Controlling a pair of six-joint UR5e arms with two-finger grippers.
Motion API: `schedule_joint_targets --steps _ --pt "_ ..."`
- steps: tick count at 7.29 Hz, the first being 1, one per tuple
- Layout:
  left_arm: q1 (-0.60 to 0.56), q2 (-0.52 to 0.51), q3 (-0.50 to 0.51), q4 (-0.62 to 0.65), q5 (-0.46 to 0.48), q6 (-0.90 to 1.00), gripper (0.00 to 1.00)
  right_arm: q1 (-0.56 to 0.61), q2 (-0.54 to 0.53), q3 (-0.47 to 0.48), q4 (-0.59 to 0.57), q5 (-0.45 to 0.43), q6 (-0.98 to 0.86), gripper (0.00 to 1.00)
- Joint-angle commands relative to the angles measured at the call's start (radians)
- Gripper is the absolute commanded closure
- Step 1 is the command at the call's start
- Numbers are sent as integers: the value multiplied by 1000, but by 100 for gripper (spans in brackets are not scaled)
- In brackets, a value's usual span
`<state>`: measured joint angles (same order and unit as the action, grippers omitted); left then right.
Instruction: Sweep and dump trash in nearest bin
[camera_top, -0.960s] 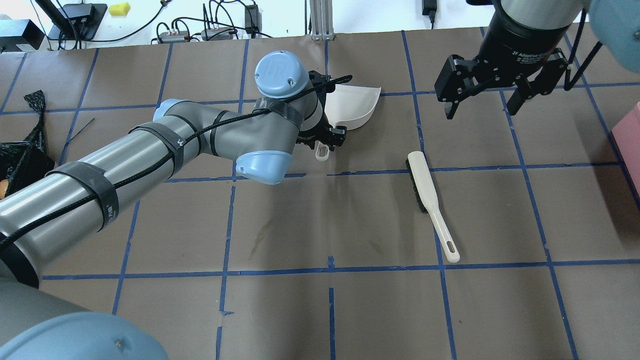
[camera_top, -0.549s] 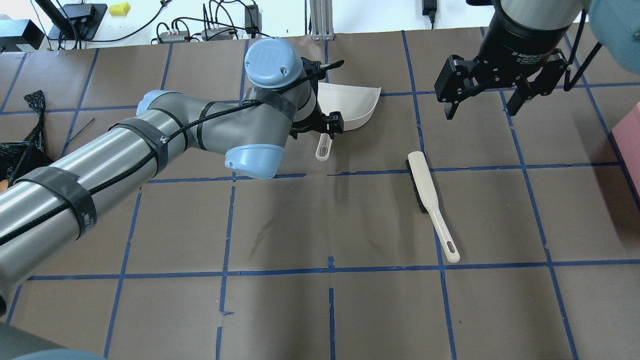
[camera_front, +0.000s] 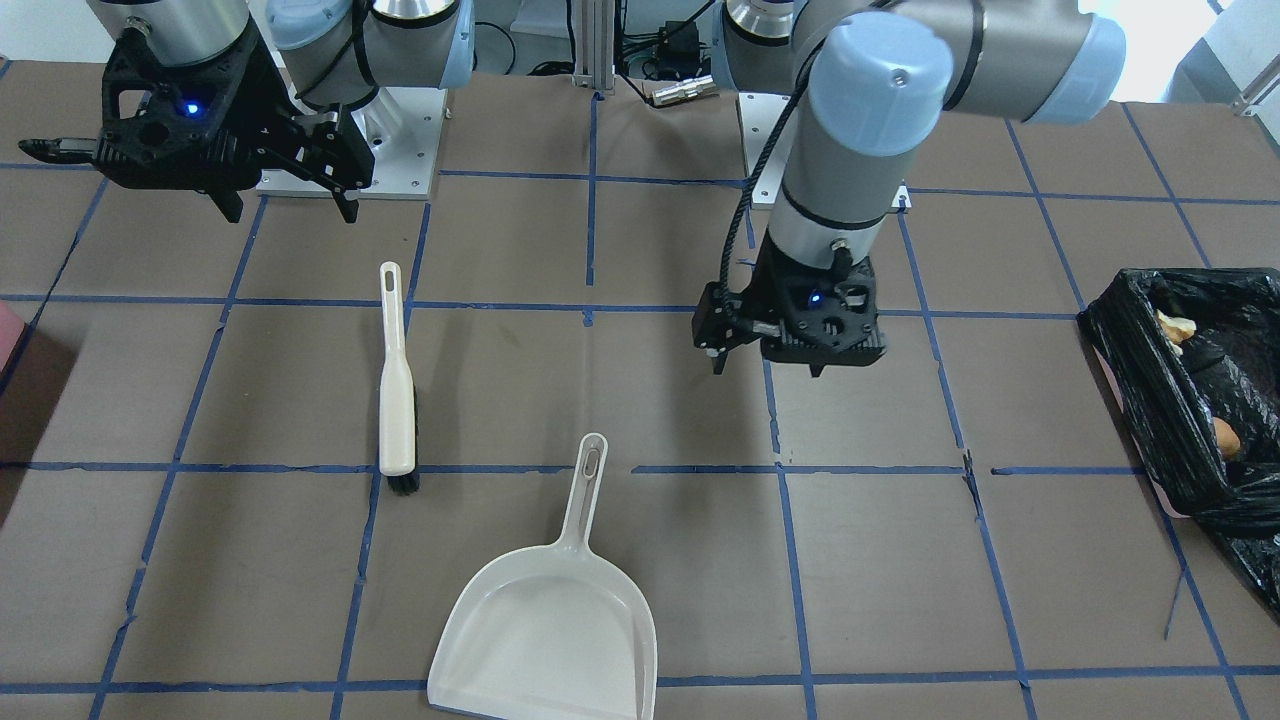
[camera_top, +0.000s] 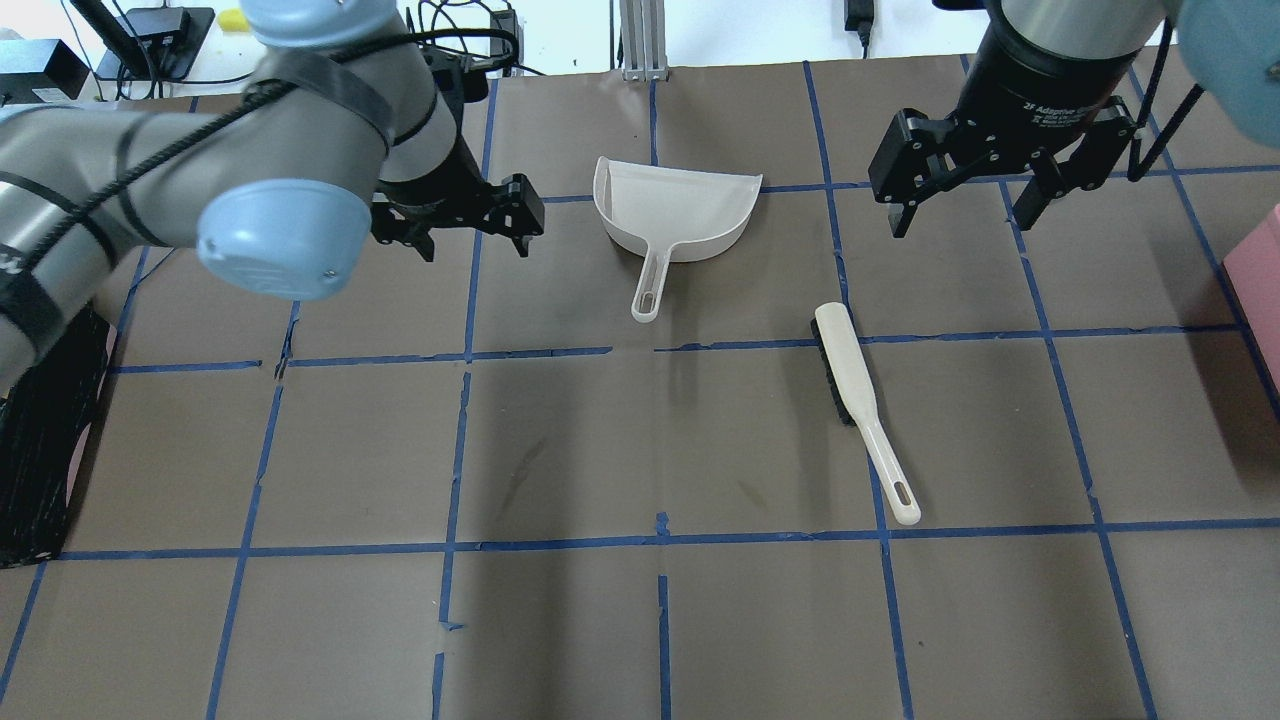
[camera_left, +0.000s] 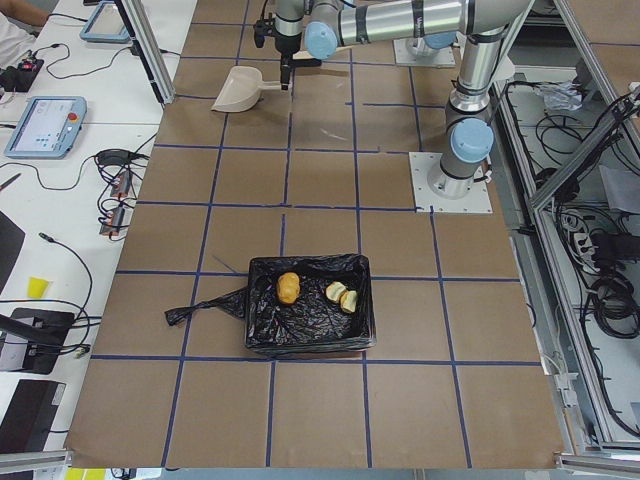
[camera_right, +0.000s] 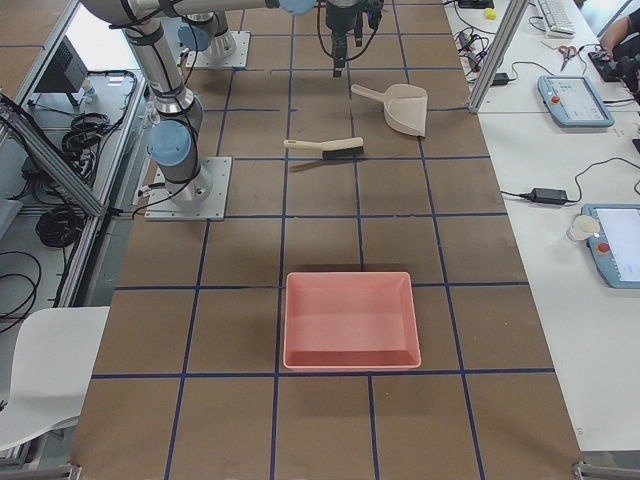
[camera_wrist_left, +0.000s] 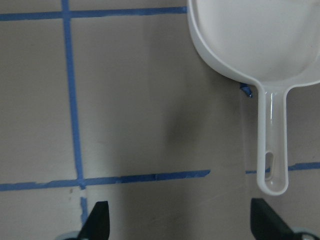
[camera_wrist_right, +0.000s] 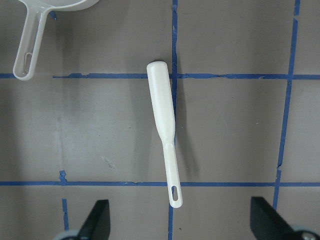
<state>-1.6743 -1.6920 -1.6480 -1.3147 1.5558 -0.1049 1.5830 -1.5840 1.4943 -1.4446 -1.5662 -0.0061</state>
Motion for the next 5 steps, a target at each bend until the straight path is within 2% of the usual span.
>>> schedule_joint_targets --steps 1,2,4,5 --pt "65 112 113 -318 10 37 0 0 -1 0 1 0 0 0" --pt "68 124 166 -413 32 36 0 0 -2 0 1 0 0 0" --pt "73 95 253 -495 39 -2 0 0 1 4 0 0 6 0" --pt "73 85 231 -492 27 -4 0 0 -1 6 1 0 6 0"
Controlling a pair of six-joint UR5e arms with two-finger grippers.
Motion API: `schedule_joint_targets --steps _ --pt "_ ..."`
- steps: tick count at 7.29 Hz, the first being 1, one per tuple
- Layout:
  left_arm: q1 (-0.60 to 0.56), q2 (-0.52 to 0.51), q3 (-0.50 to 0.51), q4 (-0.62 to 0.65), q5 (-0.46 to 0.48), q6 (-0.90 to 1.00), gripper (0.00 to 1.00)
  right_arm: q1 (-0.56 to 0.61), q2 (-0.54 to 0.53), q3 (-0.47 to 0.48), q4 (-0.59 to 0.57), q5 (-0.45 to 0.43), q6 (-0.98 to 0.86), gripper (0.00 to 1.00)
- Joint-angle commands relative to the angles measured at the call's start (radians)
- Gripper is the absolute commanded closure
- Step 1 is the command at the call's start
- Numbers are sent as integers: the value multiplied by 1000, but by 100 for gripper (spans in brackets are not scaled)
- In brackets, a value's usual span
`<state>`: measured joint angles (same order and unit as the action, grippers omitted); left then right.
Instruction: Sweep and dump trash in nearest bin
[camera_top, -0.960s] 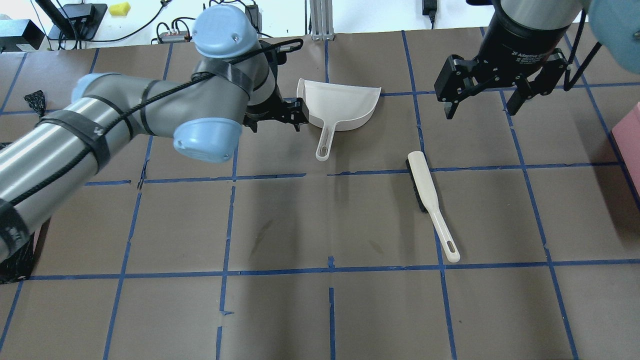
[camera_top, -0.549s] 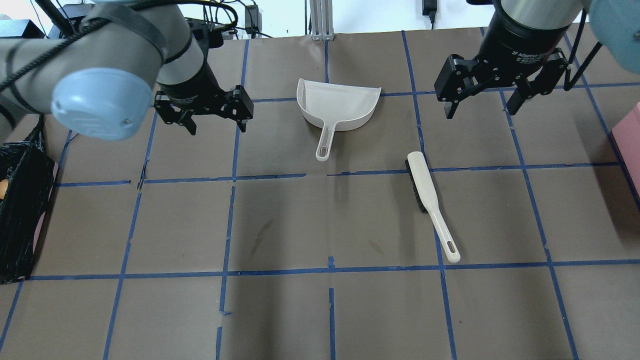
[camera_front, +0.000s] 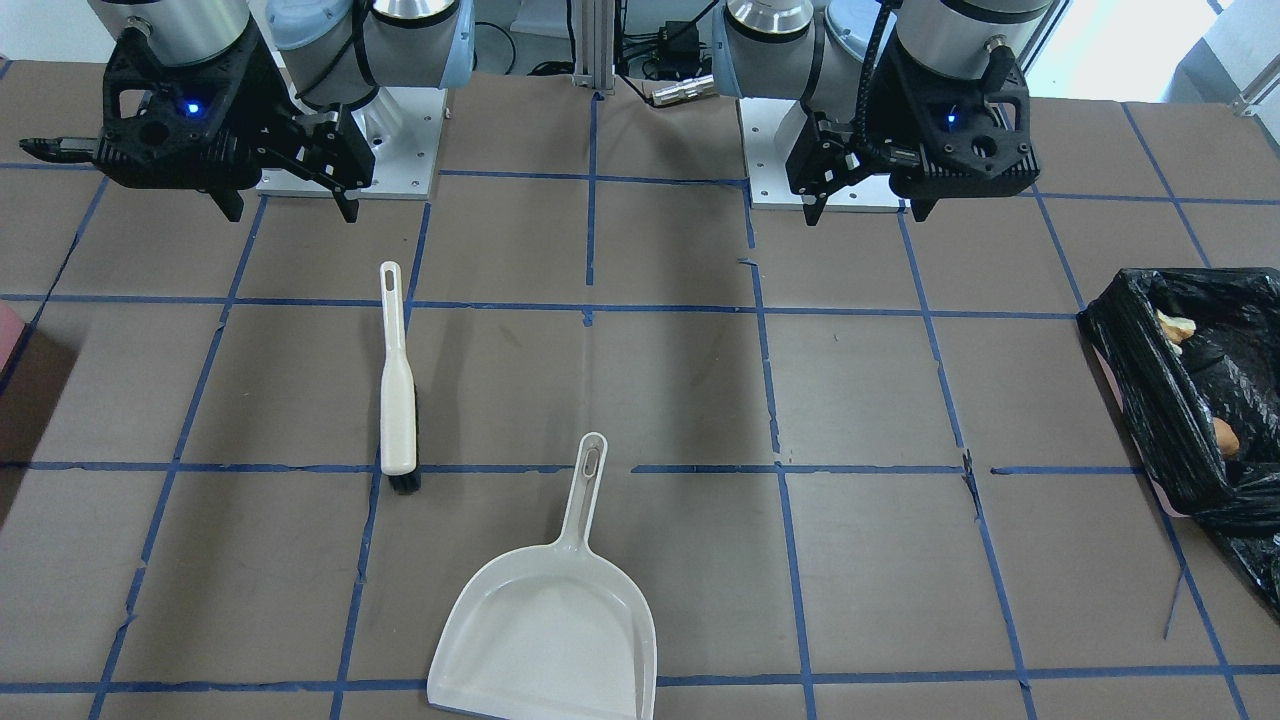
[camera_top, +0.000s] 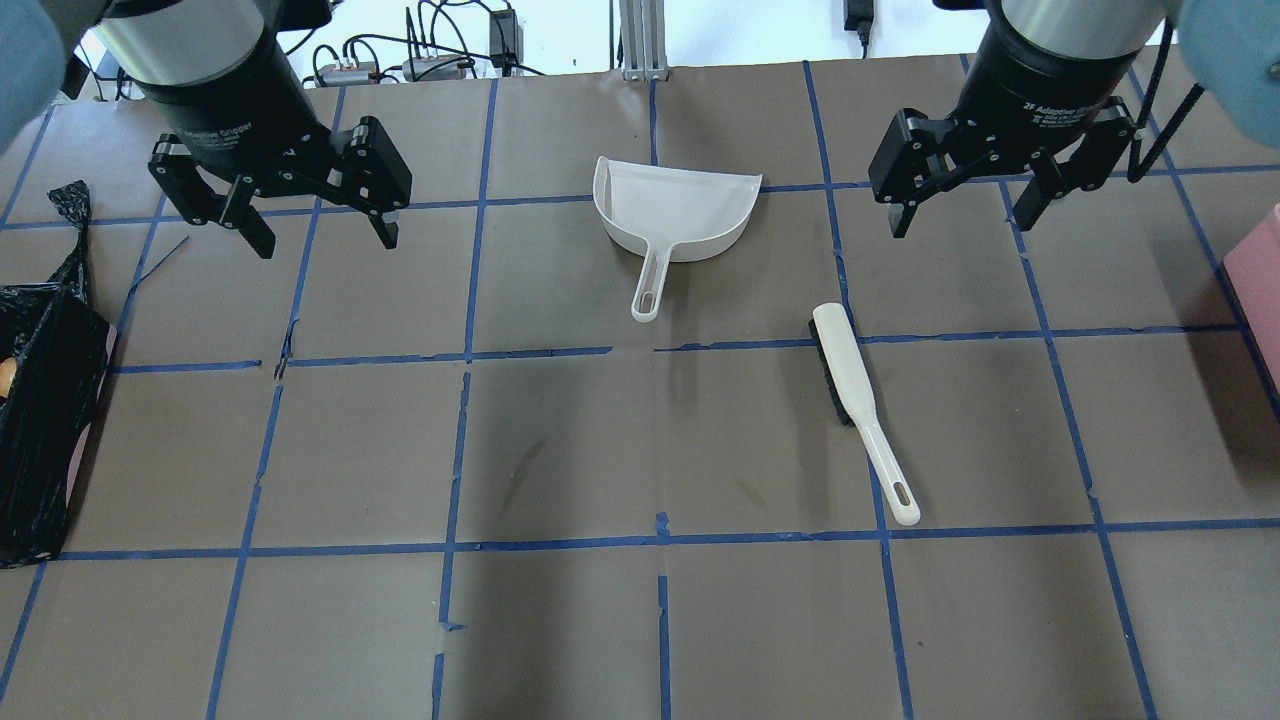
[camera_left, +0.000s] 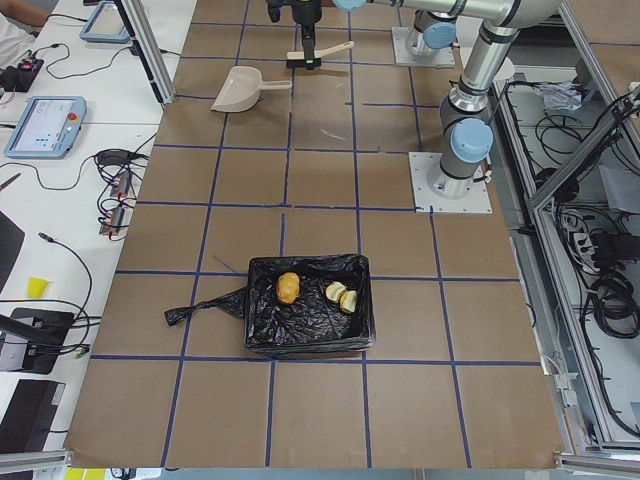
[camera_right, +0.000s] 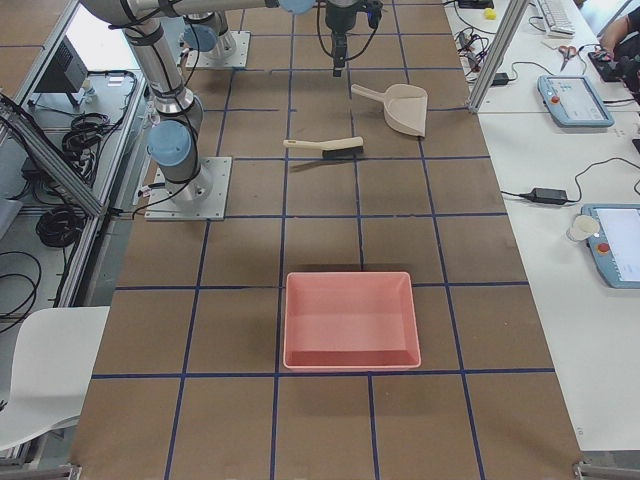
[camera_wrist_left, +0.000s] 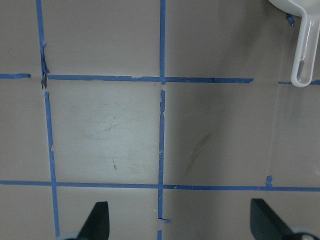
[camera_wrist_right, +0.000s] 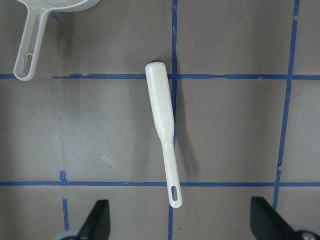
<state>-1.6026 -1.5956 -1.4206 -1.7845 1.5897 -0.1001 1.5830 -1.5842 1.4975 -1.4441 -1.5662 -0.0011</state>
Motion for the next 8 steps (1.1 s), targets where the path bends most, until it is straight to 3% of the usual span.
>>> schedule_joint_targets --steps 1,4,8 --pt "-20 6 -9 -21 -14 -4 0 0 0 3 -2 0 0 0" --pt "-13 48 -23 -27 -13 23 0 0 0 4 -2 0 1 0" --pt "50 33 -26 54 1 68 0 0 0 10 -4 0 1 0"
